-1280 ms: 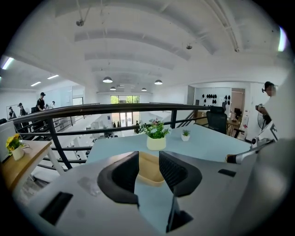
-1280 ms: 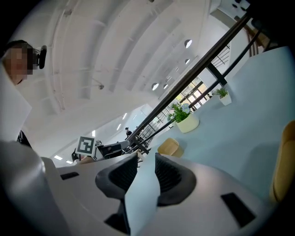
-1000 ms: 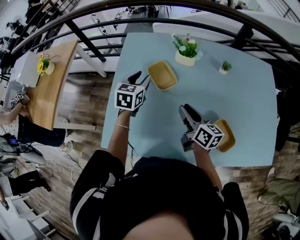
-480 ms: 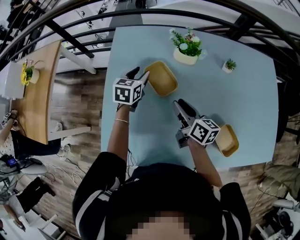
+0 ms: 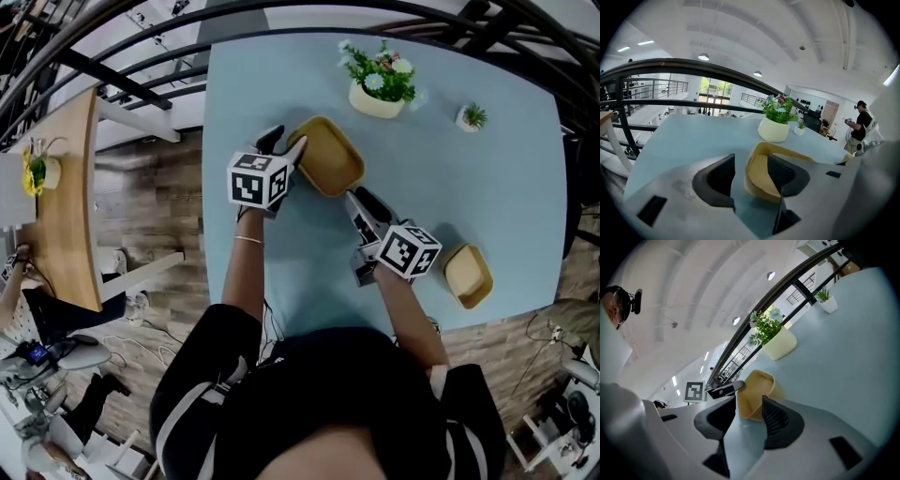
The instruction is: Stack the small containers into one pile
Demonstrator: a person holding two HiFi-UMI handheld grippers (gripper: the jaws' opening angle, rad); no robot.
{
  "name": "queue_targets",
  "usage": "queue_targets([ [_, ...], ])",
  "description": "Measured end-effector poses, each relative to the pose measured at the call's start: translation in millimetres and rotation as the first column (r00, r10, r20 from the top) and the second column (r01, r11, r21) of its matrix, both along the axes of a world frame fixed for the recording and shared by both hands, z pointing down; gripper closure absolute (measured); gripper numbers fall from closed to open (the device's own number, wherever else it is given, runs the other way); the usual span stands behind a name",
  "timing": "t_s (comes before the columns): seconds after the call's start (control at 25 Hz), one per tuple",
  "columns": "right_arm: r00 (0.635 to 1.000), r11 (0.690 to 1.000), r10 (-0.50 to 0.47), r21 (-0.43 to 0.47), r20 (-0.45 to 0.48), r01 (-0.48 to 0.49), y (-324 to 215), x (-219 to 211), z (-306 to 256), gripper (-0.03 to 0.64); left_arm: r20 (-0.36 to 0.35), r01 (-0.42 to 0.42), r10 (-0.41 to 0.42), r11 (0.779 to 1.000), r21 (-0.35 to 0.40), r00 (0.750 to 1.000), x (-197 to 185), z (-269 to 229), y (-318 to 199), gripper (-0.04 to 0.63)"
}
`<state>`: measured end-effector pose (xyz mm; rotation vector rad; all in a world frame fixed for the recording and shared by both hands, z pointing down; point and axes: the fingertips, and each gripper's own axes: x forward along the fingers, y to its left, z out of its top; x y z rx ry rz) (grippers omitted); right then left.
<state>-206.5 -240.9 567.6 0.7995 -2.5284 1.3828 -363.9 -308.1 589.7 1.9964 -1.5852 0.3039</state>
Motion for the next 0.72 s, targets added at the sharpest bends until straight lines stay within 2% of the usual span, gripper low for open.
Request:
queue_targets([
  [0.28,1.000,1.000,0.011,-0.008,-0.021,-0.011,-6,-7,10,0.440,-0.006,-0.073,0.073,0.997,-0.036,0.997,19,13,0,0.399],
  [0.56,0.999,1.000,0.015,-0.002,-0.040,-0.015,-7,-7,10,0.443,0.003,-0.072,0.072,0.997,-0.022,0.997,21,7,2,0.400],
  [0.72,0.998,1.000,0.018,0.000,-0.057,-0.018,-6,-4,13,0.446,0.029,-0.065,0.066,0.997,-0.053,0.997,18,11,9,0.400],
])
